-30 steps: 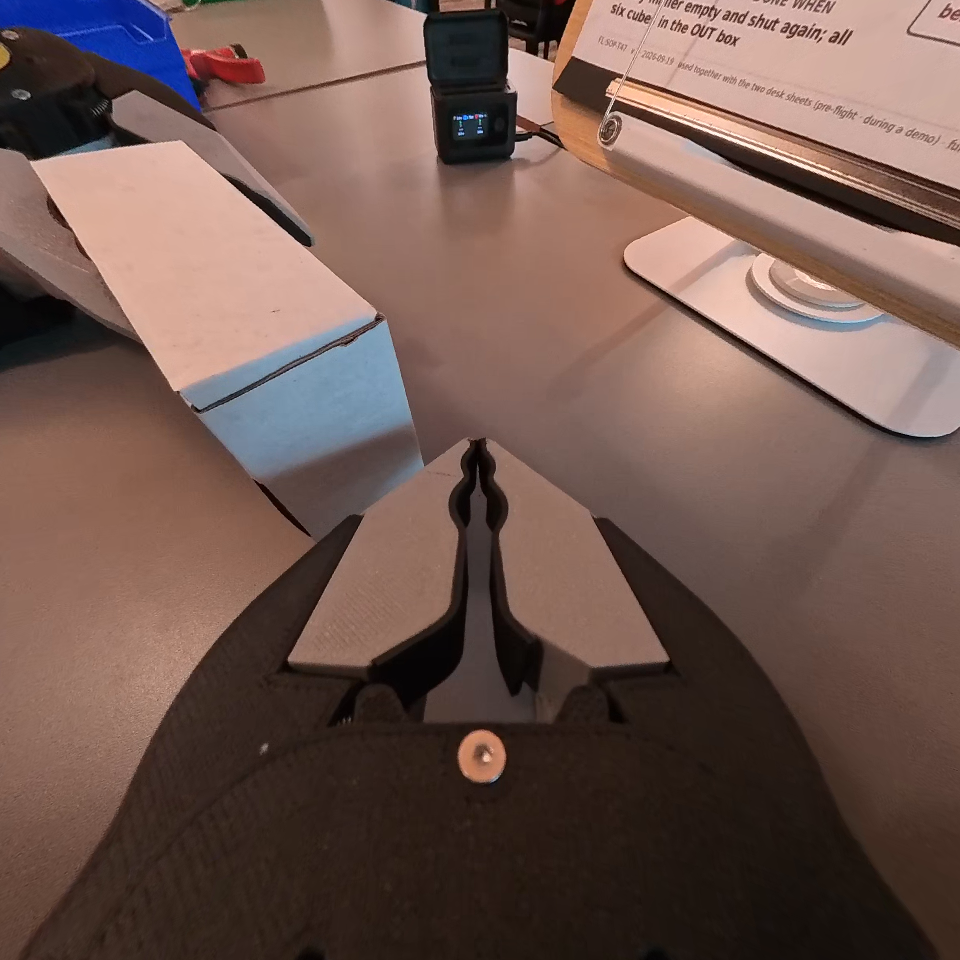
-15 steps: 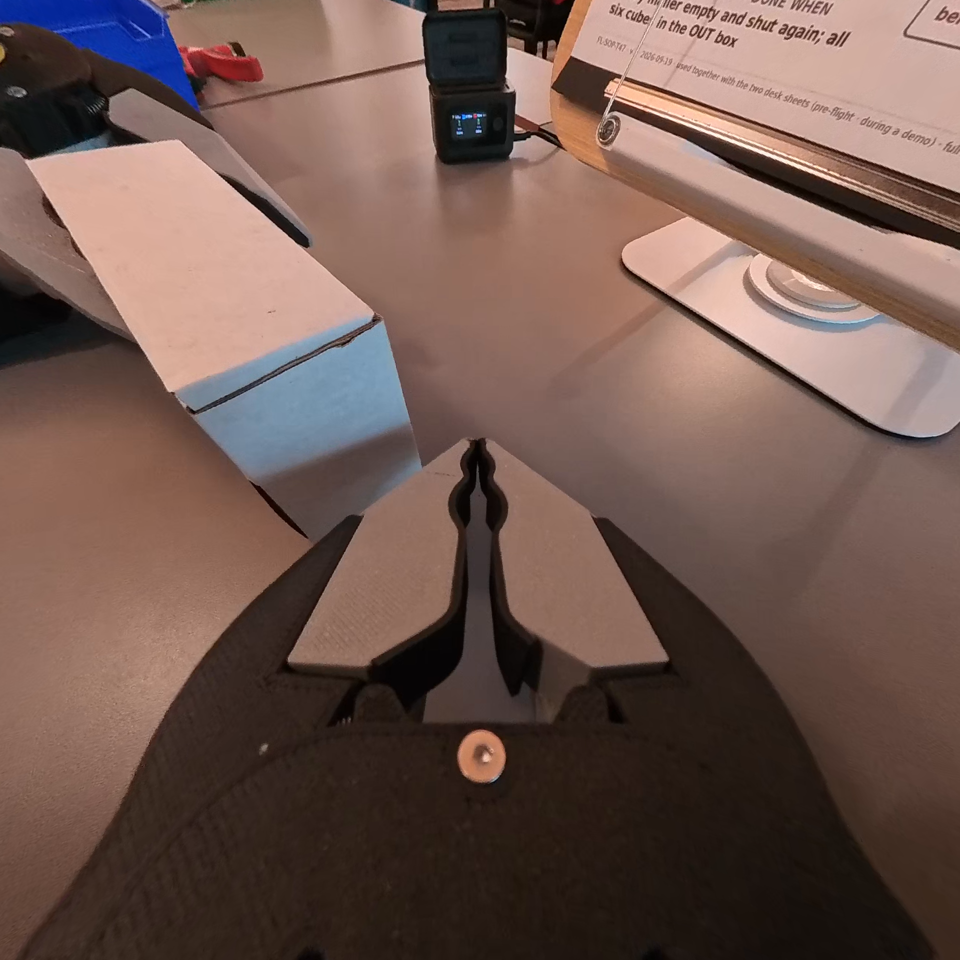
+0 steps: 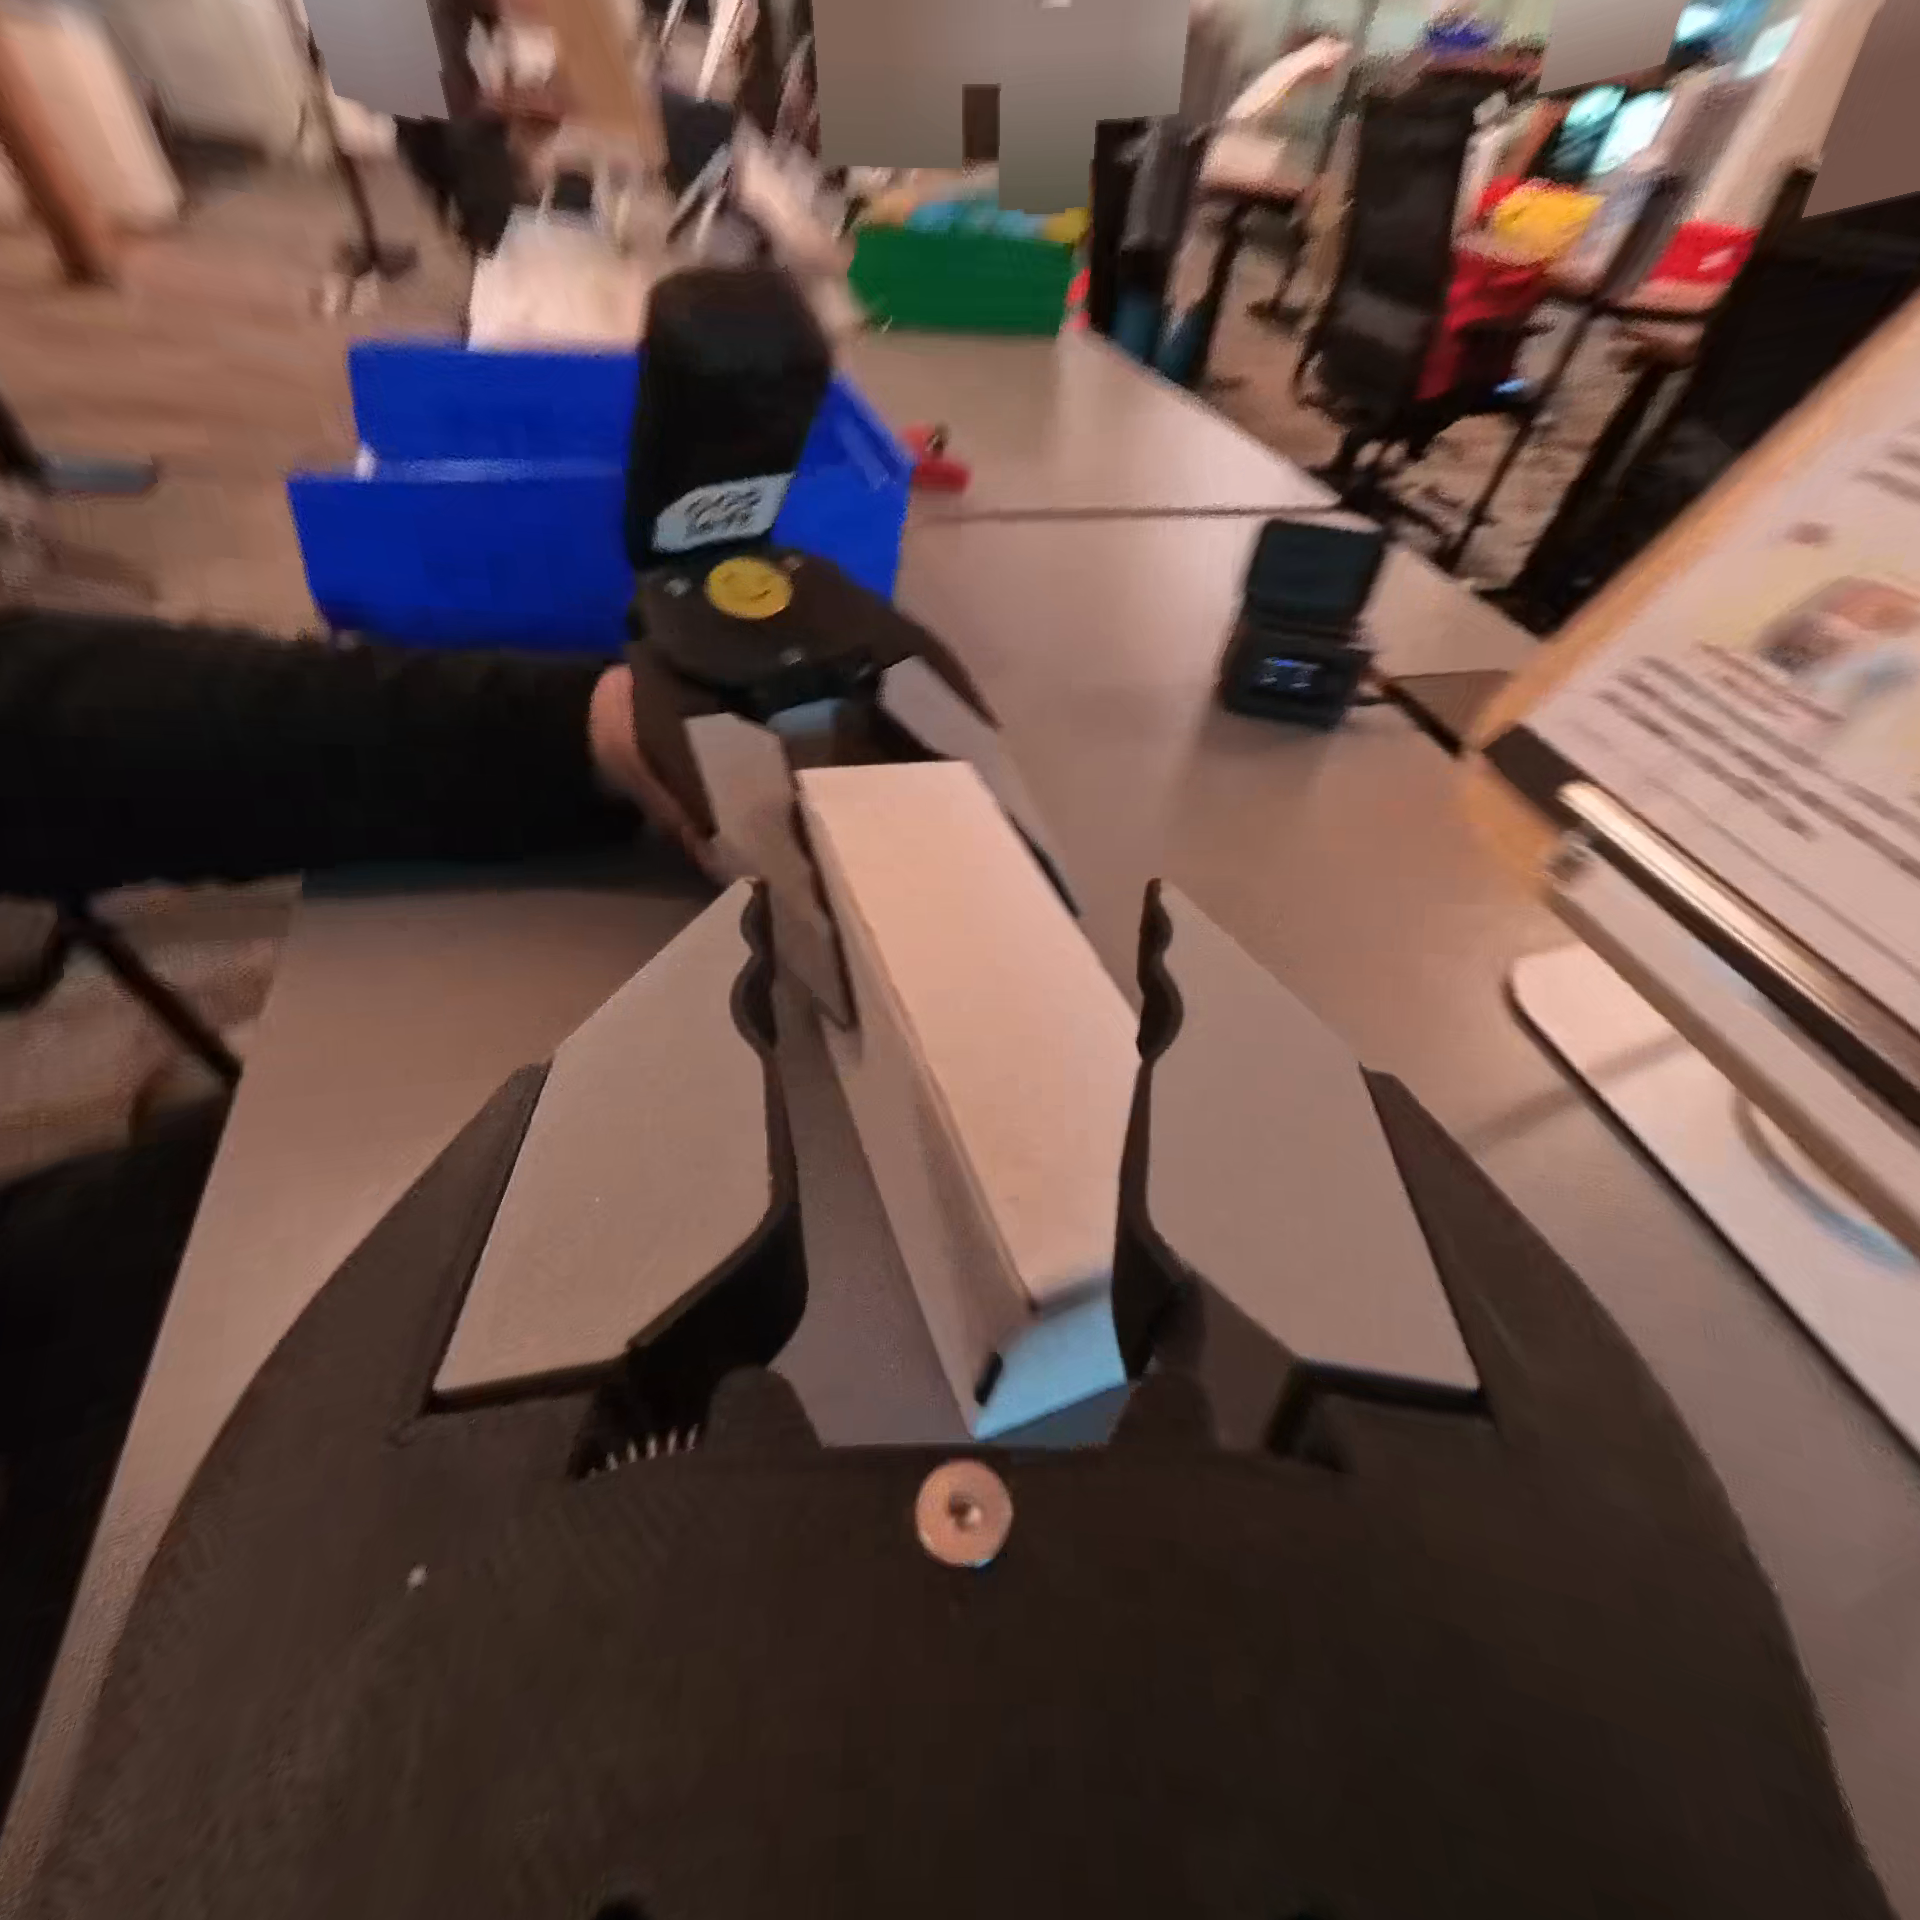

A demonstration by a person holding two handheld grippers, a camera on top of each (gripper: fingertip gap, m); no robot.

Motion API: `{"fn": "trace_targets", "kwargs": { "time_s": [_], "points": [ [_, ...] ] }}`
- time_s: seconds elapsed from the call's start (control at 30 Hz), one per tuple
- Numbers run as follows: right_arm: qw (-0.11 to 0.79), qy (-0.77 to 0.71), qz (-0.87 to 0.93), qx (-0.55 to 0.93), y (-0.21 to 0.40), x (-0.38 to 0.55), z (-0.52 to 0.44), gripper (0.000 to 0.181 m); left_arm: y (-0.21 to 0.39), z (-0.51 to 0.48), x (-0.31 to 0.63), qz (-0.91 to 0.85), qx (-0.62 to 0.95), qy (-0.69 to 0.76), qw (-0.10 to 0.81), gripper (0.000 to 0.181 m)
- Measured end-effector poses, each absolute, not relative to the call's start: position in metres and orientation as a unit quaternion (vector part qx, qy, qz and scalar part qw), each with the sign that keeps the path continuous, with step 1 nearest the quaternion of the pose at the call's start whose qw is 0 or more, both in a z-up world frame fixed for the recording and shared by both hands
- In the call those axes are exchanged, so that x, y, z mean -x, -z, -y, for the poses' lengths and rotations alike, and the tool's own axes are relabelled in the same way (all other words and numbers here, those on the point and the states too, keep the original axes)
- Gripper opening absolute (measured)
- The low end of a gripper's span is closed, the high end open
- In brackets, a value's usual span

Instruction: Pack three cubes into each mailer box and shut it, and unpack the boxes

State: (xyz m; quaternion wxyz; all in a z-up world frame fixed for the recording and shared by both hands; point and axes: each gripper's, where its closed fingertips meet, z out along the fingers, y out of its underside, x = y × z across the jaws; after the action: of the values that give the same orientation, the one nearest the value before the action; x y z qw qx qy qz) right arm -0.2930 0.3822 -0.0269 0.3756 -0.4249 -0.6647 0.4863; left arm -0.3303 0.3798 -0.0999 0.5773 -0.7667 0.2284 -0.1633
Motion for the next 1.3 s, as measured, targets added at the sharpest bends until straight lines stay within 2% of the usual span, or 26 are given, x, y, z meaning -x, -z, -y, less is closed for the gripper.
{"fn": "trace_targets", "kwargs": {
  "time_s": [0.1, 0.2, 0.23, 0.4, 0.7, 0.77, 1.07, 1.17, 1.23, 1.3],
  "points": [
    [0.362, -0.392, 0.746, 0.399, 0.048, 0.320, -0.352, 0.066, 0.101, -0.381, 0.332, -0.222, 0.770, 0.159, 0.576, 0.078],
    [0.388, -0.285, 0.790, 0.379, 0.068, 0.340, -0.353, 0.045, 0.101, -0.381, 0.334, -0.220, 0.771, 0.160, 0.576, 0.079],
    [0.394, -0.283, 0.794, 0.367, 0.068, 0.343, -0.351, 0.039, 0.102, -0.382, 0.337, -0.218, 0.774, 0.153, 0.574, 0.078],
    [0.382, -0.302, 0.782, 0.390, 0.067, 0.348, -0.356, 0.049, 0.102, -0.383, 0.339, -0.213, 0.777, 0.153, 0.572, 0.078],
    [0.408, -0.320, 0.764, 0.384, 0.056, 0.342, -0.362, 0.037, 0.102, -0.384, 0.340, -0.208, 0.778, 0.154, 0.573, 0.077],
    [0.419, -0.317, 0.761, 0.381, 0.054, 0.341, -0.365, 0.041, 0.102, -0.384, 0.338, -0.210, 0.777, 0.157, 0.572, 0.077],
    [0.526, -0.190, 0.787, 0.258, 0.053, 0.335, -0.360, 0.023, 0.102, -0.385, 0.337, -0.205, 0.781, 0.158, 0.569, 0.075],
    [0.542, -0.155, 0.788, 0.248, 0.051, 0.331, -0.368, 0.025, 0.102, -0.386, 0.337, -0.199, 0.783, 0.162, 0.566, 0.075],
    [0.533, -0.160, 0.795, 0.240, 0.054, 0.330, -0.364, 0.018, 0.102, -0.385, 0.335, -0.208, 0.780, 0.157, 0.569, 0.075],
    [0.544, -0.140, 0.801, 0.206, 0.059, 0.332, -0.358, 0.003, 0.102, -0.382, 0.332, -0.221, 0.775, 0.162, 0.570, 0.075]
  ]
}}
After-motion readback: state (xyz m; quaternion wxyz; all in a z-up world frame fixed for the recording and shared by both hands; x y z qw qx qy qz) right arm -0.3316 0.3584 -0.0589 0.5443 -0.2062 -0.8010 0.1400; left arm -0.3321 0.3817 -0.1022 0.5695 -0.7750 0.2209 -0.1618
